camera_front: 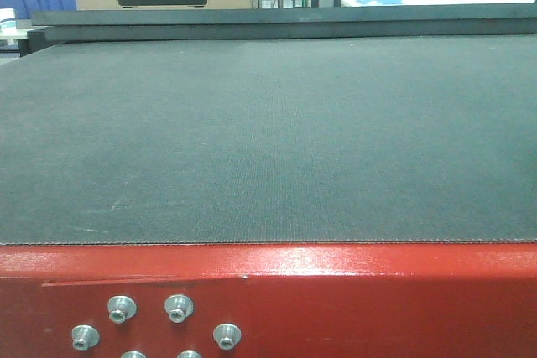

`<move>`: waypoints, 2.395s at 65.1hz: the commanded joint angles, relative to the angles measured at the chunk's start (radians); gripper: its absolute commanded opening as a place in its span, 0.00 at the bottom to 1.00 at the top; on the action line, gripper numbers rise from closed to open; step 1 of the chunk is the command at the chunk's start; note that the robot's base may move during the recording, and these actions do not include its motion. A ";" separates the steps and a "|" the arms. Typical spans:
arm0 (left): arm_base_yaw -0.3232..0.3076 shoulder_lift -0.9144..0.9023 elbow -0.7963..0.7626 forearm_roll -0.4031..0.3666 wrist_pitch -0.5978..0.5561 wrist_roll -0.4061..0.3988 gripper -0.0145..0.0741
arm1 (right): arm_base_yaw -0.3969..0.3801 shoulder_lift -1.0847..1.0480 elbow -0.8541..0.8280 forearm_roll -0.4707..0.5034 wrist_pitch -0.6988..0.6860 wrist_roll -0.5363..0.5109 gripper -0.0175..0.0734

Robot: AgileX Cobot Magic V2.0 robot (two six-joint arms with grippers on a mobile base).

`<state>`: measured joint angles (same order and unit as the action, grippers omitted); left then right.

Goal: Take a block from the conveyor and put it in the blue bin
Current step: 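Lift both held blocks up off the conveyor belt, then drive the base away from the conveyor holding both blocks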

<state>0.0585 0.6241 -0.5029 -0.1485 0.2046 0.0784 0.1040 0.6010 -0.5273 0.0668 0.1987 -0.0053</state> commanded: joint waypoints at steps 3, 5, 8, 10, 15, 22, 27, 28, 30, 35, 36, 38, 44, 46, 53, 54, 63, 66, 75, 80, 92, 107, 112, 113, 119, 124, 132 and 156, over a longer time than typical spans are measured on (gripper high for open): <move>-0.001 -0.098 -0.001 -0.004 -0.006 -0.002 0.04 | -0.003 -0.109 0.003 -0.010 -0.025 -0.007 0.01; -0.001 -0.117 -0.001 -0.004 -0.006 -0.002 0.04 | -0.003 -0.122 0.003 -0.010 -0.027 -0.007 0.01; -0.001 -0.144 -0.001 -0.004 -0.006 -0.002 0.04 | -0.003 -0.149 0.003 -0.010 -0.030 -0.007 0.01; -0.001 -0.161 -0.001 -0.004 -0.006 -0.002 0.04 | -0.003 -0.162 0.003 -0.010 -0.030 -0.007 0.01; -0.001 -0.202 -0.001 -0.004 -0.008 -0.002 0.04 | -0.003 -0.191 0.003 -0.010 -0.030 -0.007 0.01; -0.001 -0.247 -0.001 -0.004 -0.008 -0.002 0.04 | -0.003 -0.214 0.003 -0.010 -0.027 -0.007 0.01; -0.001 -0.268 -0.001 -0.004 -0.012 -0.002 0.04 | -0.003 -0.217 0.003 -0.010 -0.027 -0.007 0.01; -0.001 -0.271 -0.001 -0.004 -0.012 -0.002 0.04 | -0.003 -0.217 0.003 -0.010 -0.027 -0.007 0.01; -0.001 -0.276 -0.001 -0.004 -0.012 -0.002 0.04 | -0.003 -0.217 0.003 -0.010 -0.027 -0.007 0.01; -0.001 -0.287 -0.001 -0.004 -0.012 -0.002 0.04 | -0.003 -0.217 0.003 -0.010 -0.027 -0.007 0.01; -0.001 -0.289 -0.001 -0.004 -0.012 -0.002 0.04 | -0.003 -0.217 0.003 -0.010 -0.027 -0.007 0.01; -0.001 -0.289 -0.001 -0.004 -0.012 -0.002 0.04 | -0.003 -0.217 0.003 -0.010 -0.027 -0.007 0.01; -0.001 -0.289 -0.001 -0.004 -0.012 -0.002 0.04 | -0.003 -0.217 0.003 -0.010 -0.027 -0.007 0.01; -0.001 -0.289 -0.001 -0.004 -0.012 -0.002 0.04 | -0.003 -0.217 0.003 -0.010 -0.027 -0.007 0.01; -0.001 -0.289 -0.001 -0.004 -0.012 -0.002 0.04 | -0.003 -0.217 0.003 -0.010 -0.027 -0.007 0.01; -0.001 -0.289 -0.001 -0.004 -0.012 -0.002 0.04 | -0.003 -0.217 0.003 -0.010 -0.027 -0.007 0.01; -0.001 -0.289 -0.001 -0.004 -0.012 -0.002 0.04 | -0.003 -0.217 0.003 -0.010 -0.027 -0.007 0.01; -0.001 -0.289 -0.001 -0.004 -0.012 -0.002 0.04 | -0.003 -0.217 0.003 -0.010 -0.027 -0.007 0.01; -0.001 -0.289 -0.001 -0.004 -0.012 -0.002 0.04 | -0.003 -0.217 0.003 -0.010 -0.027 -0.007 0.01; -0.001 -0.289 -0.001 -0.004 -0.012 -0.002 0.04 | -0.003 -0.217 0.003 -0.010 -0.027 -0.007 0.01; -0.001 -0.289 -0.001 -0.004 -0.012 -0.002 0.04 | -0.003 -0.217 0.003 -0.010 -0.027 -0.007 0.01; -0.001 -0.289 -0.001 -0.004 -0.012 -0.002 0.04 | -0.003 -0.217 0.003 -0.010 -0.027 -0.007 0.01; -0.001 -0.289 -0.001 -0.004 -0.012 -0.002 0.04 | -0.003 -0.217 0.003 -0.010 -0.027 -0.007 0.01; -0.001 -0.289 -0.001 -0.004 -0.012 -0.002 0.04 | -0.003 -0.217 0.003 -0.010 -0.027 -0.007 0.01; -0.001 -0.289 -0.001 -0.004 -0.012 -0.002 0.04 | -0.003 -0.217 0.003 -0.010 -0.027 -0.007 0.01; -0.001 -0.289 -0.001 -0.004 -0.012 -0.002 0.04 | -0.003 -0.217 0.003 -0.010 -0.027 -0.007 0.01; -0.001 -0.289 -0.001 -0.004 -0.012 -0.002 0.04 | -0.003 -0.217 0.003 -0.010 -0.027 -0.007 0.01; -0.001 -0.289 -0.001 -0.004 -0.012 -0.002 0.04 | -0.003 -0.217 0.003 -0.010 -0.027 -0.007 0.01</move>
<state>0.0585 0.3363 -0.5029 -0.1464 0.2046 0.0784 0.1040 0.3854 -0.5270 0.0650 0.1962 -0.0080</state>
